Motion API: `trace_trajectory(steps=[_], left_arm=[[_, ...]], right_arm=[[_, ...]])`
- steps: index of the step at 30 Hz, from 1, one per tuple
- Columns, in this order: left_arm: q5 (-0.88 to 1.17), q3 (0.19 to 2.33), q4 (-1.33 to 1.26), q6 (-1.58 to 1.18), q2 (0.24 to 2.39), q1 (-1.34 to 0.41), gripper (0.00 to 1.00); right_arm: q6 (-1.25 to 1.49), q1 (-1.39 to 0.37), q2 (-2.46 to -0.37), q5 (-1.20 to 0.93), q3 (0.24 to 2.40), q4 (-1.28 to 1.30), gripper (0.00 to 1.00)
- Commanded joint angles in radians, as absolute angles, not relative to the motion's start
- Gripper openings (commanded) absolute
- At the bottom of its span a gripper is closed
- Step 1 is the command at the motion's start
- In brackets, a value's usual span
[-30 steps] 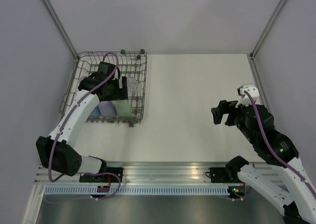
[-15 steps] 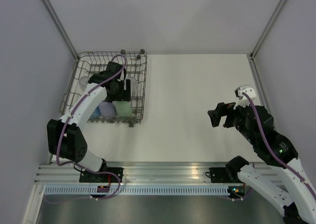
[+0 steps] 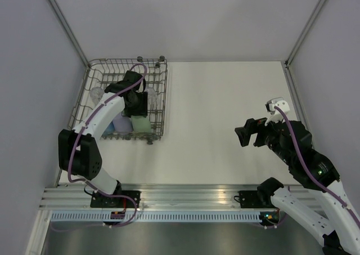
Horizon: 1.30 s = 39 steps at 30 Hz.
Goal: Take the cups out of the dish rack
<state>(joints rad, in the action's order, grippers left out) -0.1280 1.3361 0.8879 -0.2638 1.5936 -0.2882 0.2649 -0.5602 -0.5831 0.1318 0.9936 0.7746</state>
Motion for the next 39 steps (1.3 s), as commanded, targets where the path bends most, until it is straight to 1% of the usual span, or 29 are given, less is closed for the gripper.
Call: trace_trajectory(steps=[1, 2, 4, 5, 6, 8, 12, 16, 19, 21, 26, 27, 32, 34, 37, 39], left_arm=[[-0.118, 1.362, 0.864, -0.253, 1.597, -0.288, 0.47], [-0.117, 1.364, 0.865, -0.255, 1.592, -0.290, 0.35], [-0.114, 1.367, 0.870, -0.256, 1.579, -0.290, 0.26], [-0.115, 1.371, 0.879, -0.256, 1.560, -0.290, 0.14], [-0.115, 1.384, 0.885, -0.255, 1.552, -0.290, 0.09], [-0.117, 1.399, 0.897, -0.255, 1.534, -0.290, 0.03], [-0.094, 1.442, 0.919, -0.253, 1.477, -0.290, 0.02], [-0.034, 1.477, 0.930, -0.256, 1.411, -0.293, 0.02], [-0.005, 1.512, 0.937, -0.267, 1.356, -0.295, 0.02], [0.072, 1.538, 0.931, -0.284, 1.306, -0.301, 0.02], [0.300, 1.500, 0.775, -0.348, 1.165, -0.308, 0.02], [0.364, 1.491, 0.753, -0.368, 1.148, -0.310, 0.02], [0.508, 1.390, 0.571, -0.521, 1.008, -0.310, 0.02], [0.592, 1.350, 0.461, -0.573, 0.979, -0.310, 0.02], [0.693, 1.293, 0.338, -0.666, 0.943, -0.310, 0.02], [0.748, 1.243, 0.234, -0.741, 0.919, -0.311, 0.02]], right_arm=[[0.245, -0.563, -0.574, 0.117, 1.023, 0.758, 0.98], [0.245, -0.561, -0.574, 0.118, 1.022, 0.758, 0.98], [0.244, -0.563, -0.575, 0.120, 1.022, 0.758, 0.98], [0.245, -0.563, -0.575, 0.123, 1.022, 0.756, 0.98], [0.244, -0.563, -0.575, 0.126, 1.023, 0.756, 0.98], [0.244, -0.563, -0.575, 0.136, 1.019, 0.750, 0.98], [0.279, -0.563, -0.580, 0.173, 1.006, 0.718, 0.98], [0.313, -0.561, -0.595, 0.161, 0.979, 0.674, 0.98], [0.357, -0.563, -0.612, 0.095, 0.950, 0.611, 0.98], [0.389, -0.561, -0.612, 0.011, 0.928, 0.531, 0.98], [0.510, -0.563, -0.624, -0.248, 0.856, 0.295, 0.98], [0.529, -0.563, -0.630, -0.273, 0.845, 0.261, 0.98], [0.627, -0.561, -0.676, -0.397, 0.801, 0.070, 0.98], [0.699, -0.561, -0.687, -0.457, 0.775, 0.008, 0.98], [0.799, -0.561, -0.710, -0.524, 0.756, -0.194, 0.98], [0.833, -0.563, -0.729, -0.552, 0.755, -0.257, 0.98]])
